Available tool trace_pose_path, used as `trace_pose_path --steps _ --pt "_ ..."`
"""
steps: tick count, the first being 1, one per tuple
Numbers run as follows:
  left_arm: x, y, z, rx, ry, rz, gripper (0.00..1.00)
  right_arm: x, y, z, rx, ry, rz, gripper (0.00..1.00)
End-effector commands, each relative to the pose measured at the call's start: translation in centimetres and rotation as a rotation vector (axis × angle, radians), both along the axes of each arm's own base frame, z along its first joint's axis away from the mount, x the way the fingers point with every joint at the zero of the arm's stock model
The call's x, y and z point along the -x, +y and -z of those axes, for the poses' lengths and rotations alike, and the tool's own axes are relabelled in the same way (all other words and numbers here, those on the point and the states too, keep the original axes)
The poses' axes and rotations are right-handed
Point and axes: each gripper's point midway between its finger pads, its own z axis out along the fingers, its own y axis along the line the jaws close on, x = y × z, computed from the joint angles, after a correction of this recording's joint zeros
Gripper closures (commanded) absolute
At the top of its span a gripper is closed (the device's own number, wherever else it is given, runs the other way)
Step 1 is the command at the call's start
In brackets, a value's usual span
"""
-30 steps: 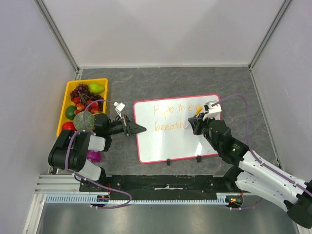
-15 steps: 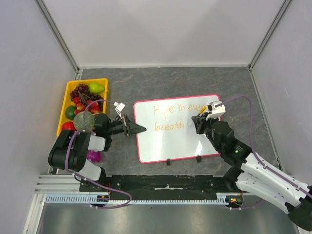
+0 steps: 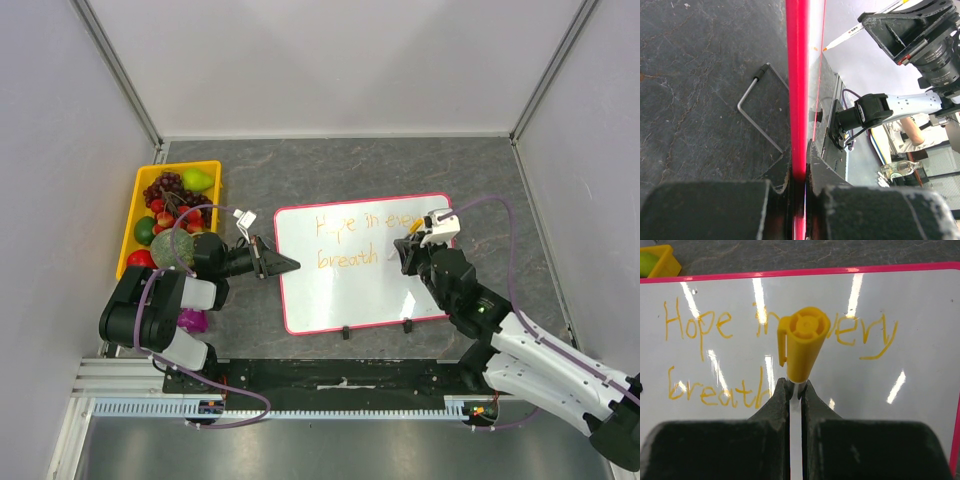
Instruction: Write a sentence on the whiteboard
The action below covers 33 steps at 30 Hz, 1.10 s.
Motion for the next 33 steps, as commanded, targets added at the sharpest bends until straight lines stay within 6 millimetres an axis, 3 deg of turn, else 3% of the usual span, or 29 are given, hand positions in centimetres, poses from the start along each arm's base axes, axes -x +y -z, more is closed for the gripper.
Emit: trace_pose_path --steps 1,10,22,33 --pt "-1.5 0.3 1.8 -0.073 -0.081 -0.062 0.98 -0.6 -0.2 0.1 -0.010 -0.024 0.032 1.00" --pt "-1.4 0.3 1.8 -0.072 -0.080 -0.059 0.98 -0.9 -0.6 2.7 0.042 0.011 0.057 1.00" --pt "-1.5 0.4 1.8 -0.074 -0.081 -0.063 0.98 0.1 -0.4 -3.3 -0.098 -0.087 0.016 1.00" --pt "-1.6 0.4 1.8 -0.078 -0.081 -0.067 0.98 0.3 0.0 -2.7 -0.108 -0.063 -0.001 1.00"
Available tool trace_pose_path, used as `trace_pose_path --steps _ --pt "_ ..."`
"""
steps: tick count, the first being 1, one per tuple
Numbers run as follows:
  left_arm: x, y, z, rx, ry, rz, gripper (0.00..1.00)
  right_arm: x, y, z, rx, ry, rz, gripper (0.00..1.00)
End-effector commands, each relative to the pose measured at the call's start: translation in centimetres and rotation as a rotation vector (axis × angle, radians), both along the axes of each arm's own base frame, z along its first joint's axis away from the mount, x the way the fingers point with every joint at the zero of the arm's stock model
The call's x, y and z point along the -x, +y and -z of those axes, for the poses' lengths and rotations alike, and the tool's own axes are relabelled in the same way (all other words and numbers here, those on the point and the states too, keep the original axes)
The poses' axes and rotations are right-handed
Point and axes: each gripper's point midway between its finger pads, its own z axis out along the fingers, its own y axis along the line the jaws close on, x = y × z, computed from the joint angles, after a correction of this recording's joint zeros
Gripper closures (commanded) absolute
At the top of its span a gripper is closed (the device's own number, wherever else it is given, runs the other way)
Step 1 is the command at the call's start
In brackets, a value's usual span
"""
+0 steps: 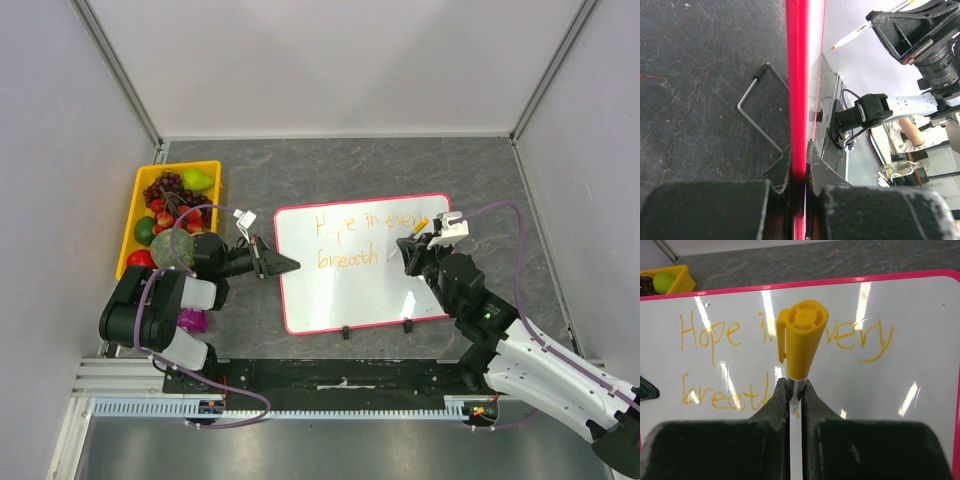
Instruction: Write a sentence on the whiteboard
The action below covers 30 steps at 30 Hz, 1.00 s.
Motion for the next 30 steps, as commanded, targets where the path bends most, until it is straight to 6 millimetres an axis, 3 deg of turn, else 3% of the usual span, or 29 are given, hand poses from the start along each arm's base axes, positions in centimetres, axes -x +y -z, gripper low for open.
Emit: trace_pose_path --steps 1,12,16,27,29,30 --pt "-1.5 0.4 1.8 -0.079 -0.082 -0.066 0.98 -0.2 0.3 -1.8 -0.046 -0.023 -0.003 1.00" --pt "-1.5 0.6 2.0 -0.091 -0.077 -0.085 0.93 -0.1 0.5 -3.0 -0.051 -0.032 -0.019 1.00" --pt "-1.5 0.7 2.0 -0.097 -0.079 -0.093 0.85 0.1 0.2 -2.9 -0.035 -0.018 -0.014 1.00" --pt "-2.2 2.2 1.5 -0.163 -0.148 -0.248 0.35 0.5 0.7 -2.1 -0.051 0.003 -0.041 1.00" --pt "-2.3 2.8 1.4 -0.186 -0.169 -0.292 0.25 0.5 0.7 -2.1 -0.052 0.002 -0.044 1.00" --pt "-2.3 3.1 1.1 -0.197 -0.185 -0.323 0.13 0.5 0.8 -2.0 -0.052 0.005 -0.044 1.00"
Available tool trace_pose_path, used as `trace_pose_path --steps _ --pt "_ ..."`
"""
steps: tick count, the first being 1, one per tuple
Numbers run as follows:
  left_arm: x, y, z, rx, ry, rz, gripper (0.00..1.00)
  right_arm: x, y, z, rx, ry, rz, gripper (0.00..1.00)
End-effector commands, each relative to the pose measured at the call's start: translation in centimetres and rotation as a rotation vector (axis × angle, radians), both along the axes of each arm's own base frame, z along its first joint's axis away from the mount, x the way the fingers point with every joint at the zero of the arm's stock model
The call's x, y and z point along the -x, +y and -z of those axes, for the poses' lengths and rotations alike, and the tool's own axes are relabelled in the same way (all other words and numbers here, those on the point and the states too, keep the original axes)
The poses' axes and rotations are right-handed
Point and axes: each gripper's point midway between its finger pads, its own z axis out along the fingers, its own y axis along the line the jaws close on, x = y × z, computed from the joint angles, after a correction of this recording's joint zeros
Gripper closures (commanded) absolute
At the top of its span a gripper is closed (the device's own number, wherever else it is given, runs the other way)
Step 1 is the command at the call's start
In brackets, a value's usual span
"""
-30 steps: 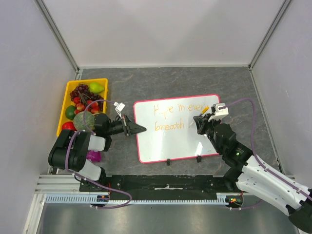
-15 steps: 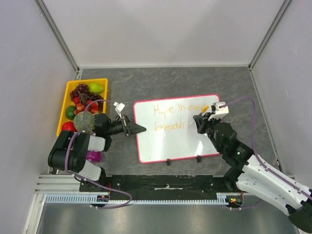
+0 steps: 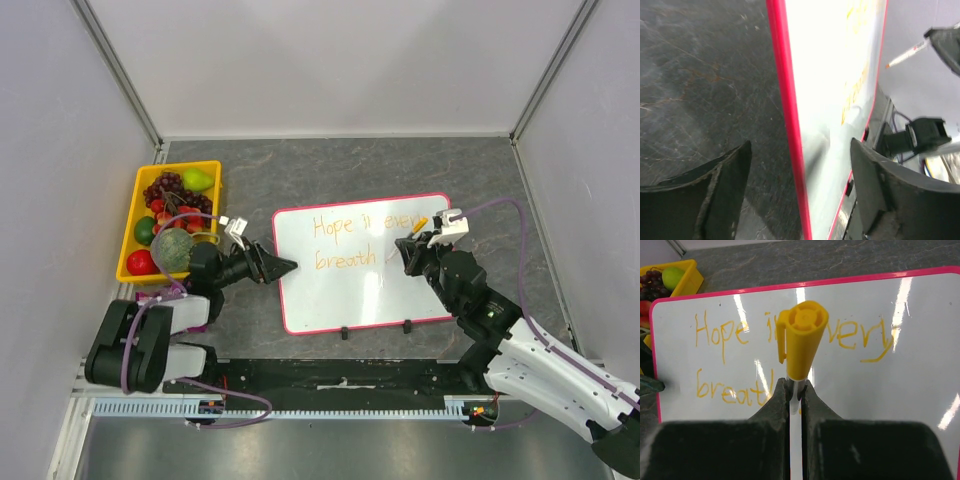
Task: Write a sentence on the whiteboard
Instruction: Write a sentence on the whiteboard, then place the whiteboard marker at the center of the board.
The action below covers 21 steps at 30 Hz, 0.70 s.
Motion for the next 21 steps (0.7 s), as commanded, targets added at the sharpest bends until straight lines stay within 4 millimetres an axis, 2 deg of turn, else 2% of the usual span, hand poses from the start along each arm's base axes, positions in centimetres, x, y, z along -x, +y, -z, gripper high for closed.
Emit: trace_pose_path --steps 1,9,11,15,18,21 --pt "-1.2 1.8 -0.5 -0.086 -0.112 -0.147 0.10 0.1 0.5 -1.5 -0.046 -0.021 -0.020 1.00" --pt "-1.9 4.2 -3.1 -0.097 -0.147 -0.350 0.07 1.6 2.0 -0.7 -0.091 0.059 -0.116 1.00" --pt "-1.9 5.1 -3.7 -0.118 -0.132 -0.407 0.06 2.4 2.2 0.5 -0.110 0.119 -0.132 1.00" --pt "-2.2 6.5 -6.2 -0.154 -0.150 -0.486 0.06 4.5 2.6 3.5 -0.167 0.247 -0.165 1.00" --pt "-2.4 6.6 -8.1 -0.158 -0.167 -0.493 0.06 6.5 2.6 6.3 -0.199 0.365 -0.185 1.00" --pt "-2.6 6.2 -9.8 -0.149 -0.166 -0.474 0.06 8.1 2.5 7.5 -0.229 0.438 -0.202 1.00"
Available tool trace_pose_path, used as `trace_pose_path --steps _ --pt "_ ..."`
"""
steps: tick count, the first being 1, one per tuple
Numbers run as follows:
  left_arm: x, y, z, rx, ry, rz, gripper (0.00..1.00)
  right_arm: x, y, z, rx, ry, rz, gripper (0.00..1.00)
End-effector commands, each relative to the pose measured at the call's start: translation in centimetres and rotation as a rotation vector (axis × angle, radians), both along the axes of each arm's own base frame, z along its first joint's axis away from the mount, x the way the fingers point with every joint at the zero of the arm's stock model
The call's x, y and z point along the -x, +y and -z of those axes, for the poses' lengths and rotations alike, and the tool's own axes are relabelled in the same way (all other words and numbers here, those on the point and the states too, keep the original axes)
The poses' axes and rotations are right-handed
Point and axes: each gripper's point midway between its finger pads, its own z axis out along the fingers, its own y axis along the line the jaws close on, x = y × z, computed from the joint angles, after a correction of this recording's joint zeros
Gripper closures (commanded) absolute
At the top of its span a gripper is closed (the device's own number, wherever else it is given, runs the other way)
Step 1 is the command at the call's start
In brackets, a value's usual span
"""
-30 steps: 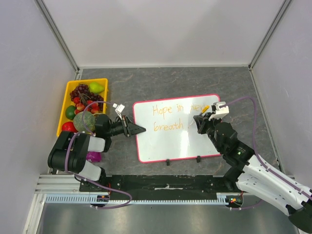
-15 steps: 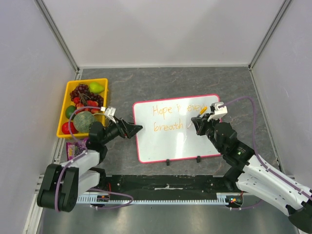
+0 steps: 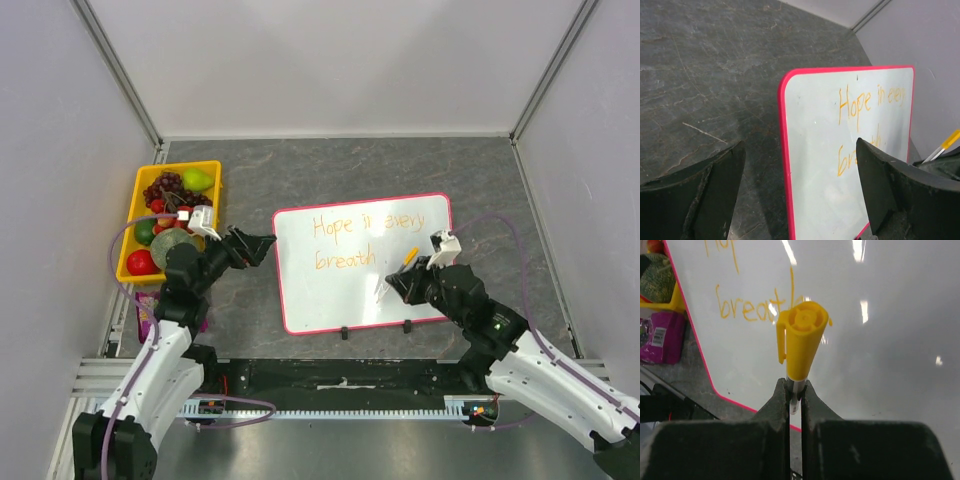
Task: Write a sentence on the whiteboard
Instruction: Place the whiteboard marker at the center of the board.
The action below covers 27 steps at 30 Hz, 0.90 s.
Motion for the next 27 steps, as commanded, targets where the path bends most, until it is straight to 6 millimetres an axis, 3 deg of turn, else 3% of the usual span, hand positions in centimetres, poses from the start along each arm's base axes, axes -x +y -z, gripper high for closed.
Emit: trace_pose_path --steps 1,4,10,18,22,27 --pt "-0.6 0.2 -2.0 -0.045 0.007 -0.006 0.06 3.2 0.1 2.7 -0.065 0.184 -0.035 1.00" --pt "-0.9 -0.4 -3.2 -0.043 0.004 0.032 0.06 4.5 -0.4 2.9 -0.088 0.232 -0.038 1.00" --pt "-1.6 -1.1 -4.4 -0.047 0.005 0.067 0.05 7.0 -2.4 5.3 -0.045 0.355 -0.002 1.00" --pt "-2.1 -1.7 -4.9 -0.050 0.019 0.103 0.05 9.3 -4.0 8.6 -0.049 0.487 0.062 0.84" --pt "-2.1 -1.9 -4.5 -0.049 0.034 0.114 0.05 9.2 -5.0 8.4 -0.055 0.485 0.117 0.65" --pt "-2.0 -1.9 -4.2 -0.048 0.040 0.119 0.04 8.1 -6.6 5.7 -0.048 0.394 0.193 0.23"
